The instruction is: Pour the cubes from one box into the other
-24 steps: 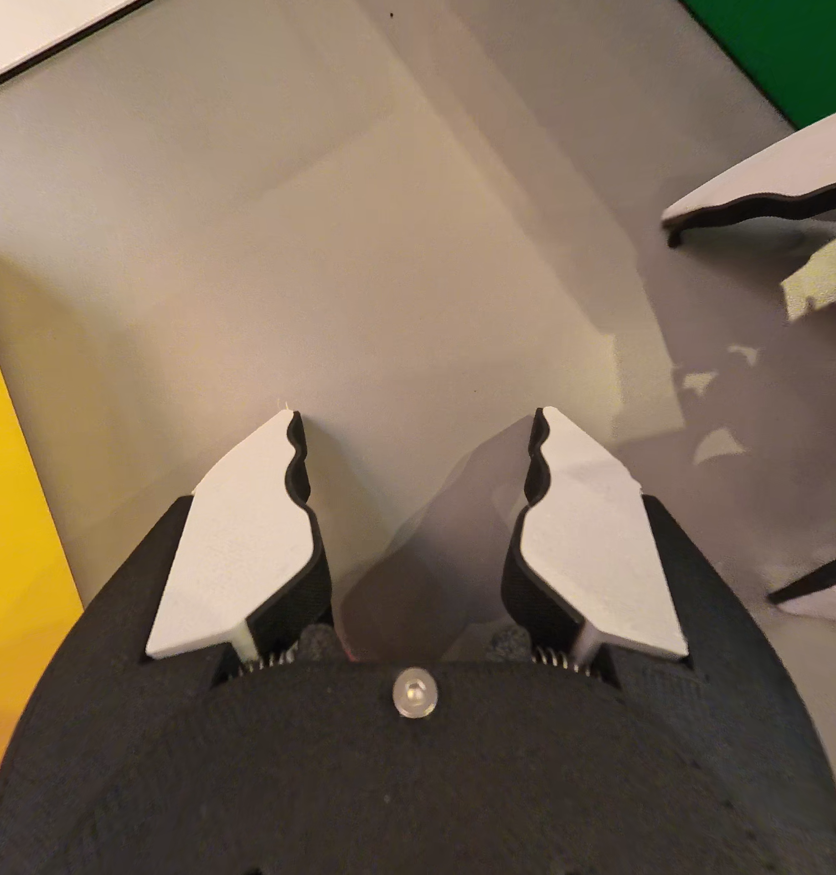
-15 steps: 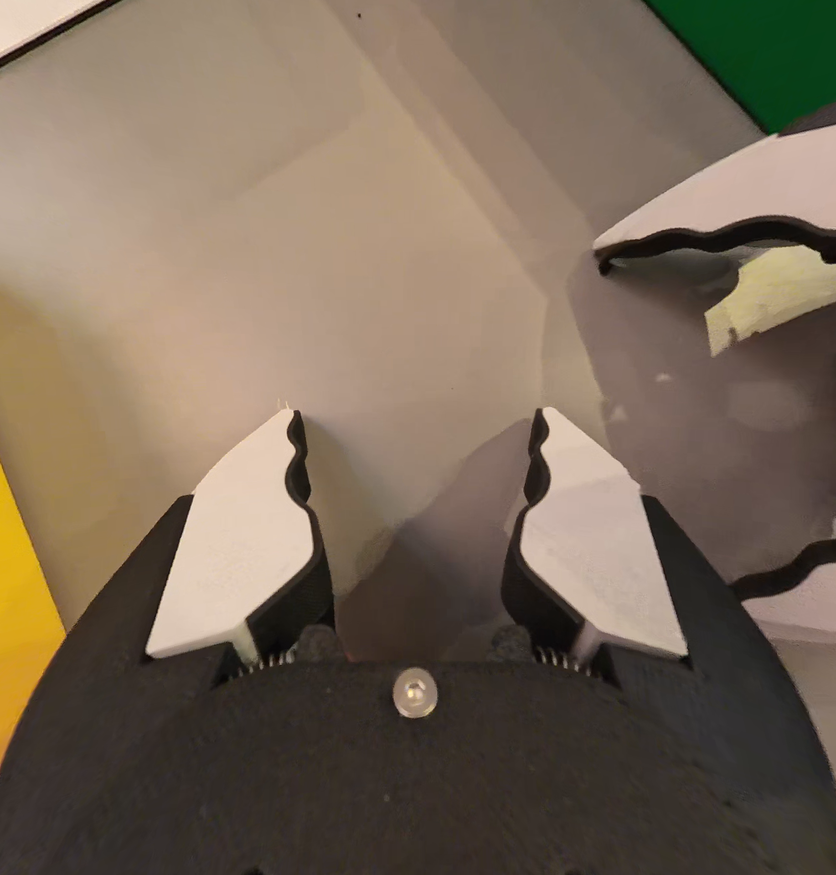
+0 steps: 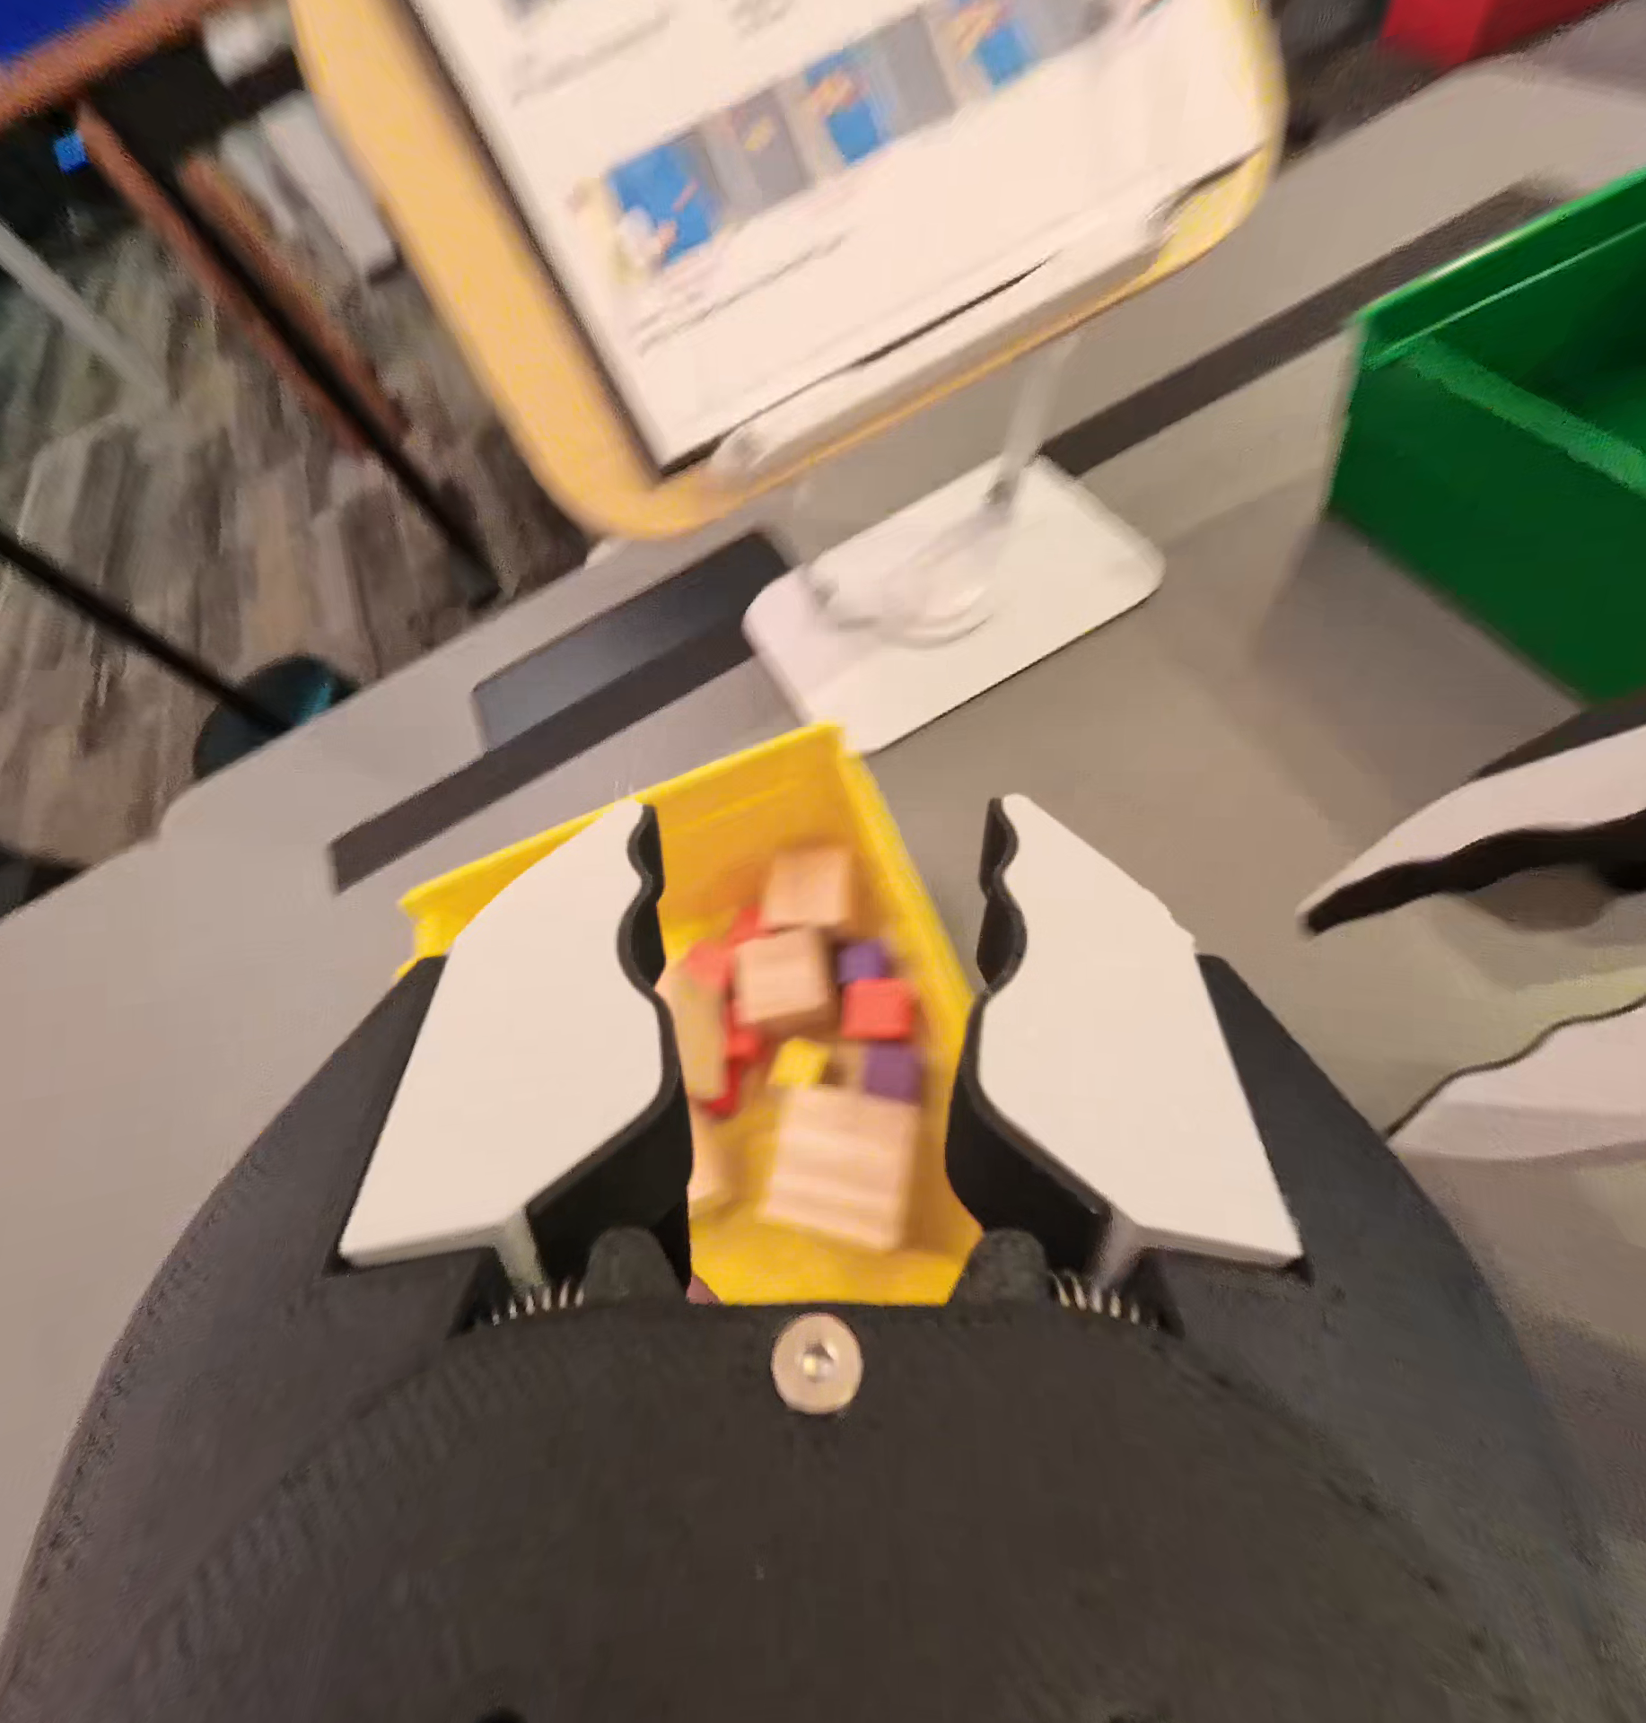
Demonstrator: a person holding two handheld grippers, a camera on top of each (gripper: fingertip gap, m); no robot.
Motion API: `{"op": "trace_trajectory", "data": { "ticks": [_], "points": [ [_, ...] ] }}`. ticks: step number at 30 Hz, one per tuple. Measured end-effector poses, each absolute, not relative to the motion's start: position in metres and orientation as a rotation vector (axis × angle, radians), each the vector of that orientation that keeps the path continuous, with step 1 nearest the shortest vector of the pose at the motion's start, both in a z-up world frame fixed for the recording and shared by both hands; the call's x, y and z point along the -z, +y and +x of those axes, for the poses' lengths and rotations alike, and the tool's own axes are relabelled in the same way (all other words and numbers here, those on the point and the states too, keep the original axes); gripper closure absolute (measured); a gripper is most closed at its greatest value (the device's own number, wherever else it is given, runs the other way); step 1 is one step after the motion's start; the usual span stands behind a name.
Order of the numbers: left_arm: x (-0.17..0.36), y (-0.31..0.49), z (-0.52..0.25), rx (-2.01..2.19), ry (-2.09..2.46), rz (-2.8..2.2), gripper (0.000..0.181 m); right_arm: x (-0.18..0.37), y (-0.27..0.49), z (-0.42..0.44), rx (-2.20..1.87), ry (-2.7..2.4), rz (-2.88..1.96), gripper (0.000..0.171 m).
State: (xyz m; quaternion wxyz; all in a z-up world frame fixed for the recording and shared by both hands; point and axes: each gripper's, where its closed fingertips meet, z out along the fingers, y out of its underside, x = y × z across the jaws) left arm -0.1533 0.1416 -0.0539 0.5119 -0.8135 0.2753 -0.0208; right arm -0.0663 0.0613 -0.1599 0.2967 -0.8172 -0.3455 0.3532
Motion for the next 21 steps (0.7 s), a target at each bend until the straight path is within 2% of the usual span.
{"op": "trace_trajectory", "data": {
  "ticks": [1, 6, 9, 10, 13, 16, 18, 21],
  "points": [
    [0.058, 0.156, -0.182, 0.014, 0.638, -2.016, 0.115, 0.156, 0.072, -0.08, -0.968, -0.9, -2.191, 0.104],
    [0.129, 0.212, -0.297, 0.021, 0.5, -2.363, 0.107, 0.161, 0.131, -0.136, -0.928, -0.833, -2.257, 0.101],
    [0.19, 0.217, -0.341, -0.057, 0.539, -2.606, 0.103, 0.184, 0.145, -0.158, -0.924, -0.861, -2.376, 0.092],
    [0.205, 0.215, -0.343, -0.016, 0.556, -2.663, 0.104, 0.195, 0.148, -0.16, -0.877, -0.896, -2.418, 0.094],
    [0.226, 0.215, -0.326, 0.31, 0.481, -2.714, 0.12, 0.211, 0.147, -0.162, -0.845, -0.971, -2.479, 0.099],
    [0.238, 0.205, -0.319, 0.356, 0.579, -2.752, 0.137, 0.202, 0.143, -0.137, -0.724, -1.045, -2.456, 0.099],
    [0.242, 0.195, -0.314, 0.4, 0.645, -2.79, 0.146, 0.187, 0.145, -0.089, -0.544, -1.018, -2.462, 0.073],
    [0.247, 0.197, -0.321, 0.317, 0.705, -2.765, 0.161, 0.155, 0.159, 0.024, -0.165, -0.872, -2.43, 0.087]
  ]
}}
